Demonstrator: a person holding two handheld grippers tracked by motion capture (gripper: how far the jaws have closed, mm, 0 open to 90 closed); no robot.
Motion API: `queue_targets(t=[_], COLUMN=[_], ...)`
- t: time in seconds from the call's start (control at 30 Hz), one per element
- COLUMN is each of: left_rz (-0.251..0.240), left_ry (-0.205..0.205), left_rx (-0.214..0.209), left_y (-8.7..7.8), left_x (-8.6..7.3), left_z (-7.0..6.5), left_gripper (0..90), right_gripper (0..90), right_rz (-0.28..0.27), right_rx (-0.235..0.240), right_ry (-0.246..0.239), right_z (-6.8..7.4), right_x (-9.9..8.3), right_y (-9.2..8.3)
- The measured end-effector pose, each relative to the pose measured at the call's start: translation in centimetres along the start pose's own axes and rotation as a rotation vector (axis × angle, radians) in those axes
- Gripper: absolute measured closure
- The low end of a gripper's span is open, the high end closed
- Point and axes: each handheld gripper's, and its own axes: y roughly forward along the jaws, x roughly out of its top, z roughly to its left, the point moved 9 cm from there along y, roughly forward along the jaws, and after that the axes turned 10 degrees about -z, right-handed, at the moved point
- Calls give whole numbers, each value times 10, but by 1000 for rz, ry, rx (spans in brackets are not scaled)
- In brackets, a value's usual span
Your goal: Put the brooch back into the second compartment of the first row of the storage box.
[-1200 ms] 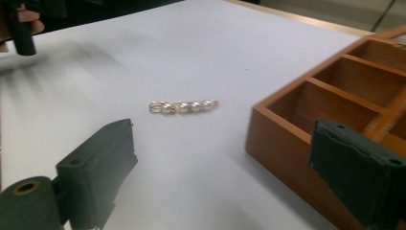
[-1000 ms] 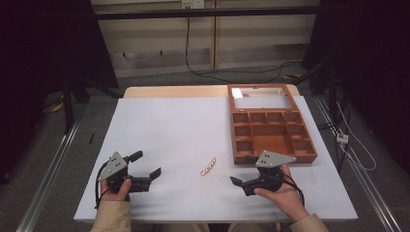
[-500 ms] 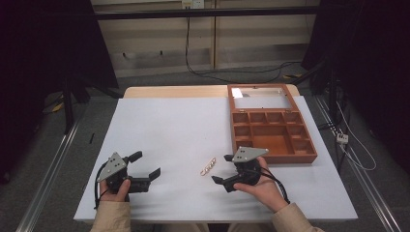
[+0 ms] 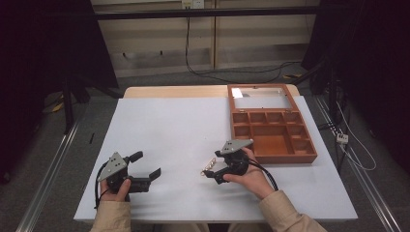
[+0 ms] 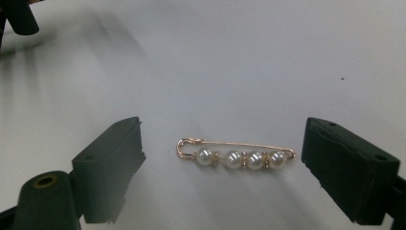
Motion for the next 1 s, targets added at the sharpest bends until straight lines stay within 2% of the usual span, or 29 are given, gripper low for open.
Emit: queue_targets(t=[0.3,0.43,0.67,0.77,0.87,0.97,1.0], left_rz=[9,8,11,11,13,13,13], left_ry=[-2,-8,-7,-6,-6,-7,-9], left_rx=[-2,-2,-3,-3,-4,-1,0], left_y=[0,1,1,1,0,0,0], left_x=[-2,-2,-2,-2,-2,-3,-3], left_z=[0,0,0,0,0,1,1], left_gripper=[38,38,38,38,39,39,39], right_gripper=[137,137,157,168,168,266,266], right_rz=[54,78,133,136,160,194,194], right_rx=[25,37,54,54,58,62,62], right_ry=[21,11,5,-1,-28,-90,-90], right_z=[-6,-9,-10,-10,-9,-4,-4], right_x=[-4,-7,-13,-14,-16,-19,-19], right_y=[17,23,27,26,23,15,15])
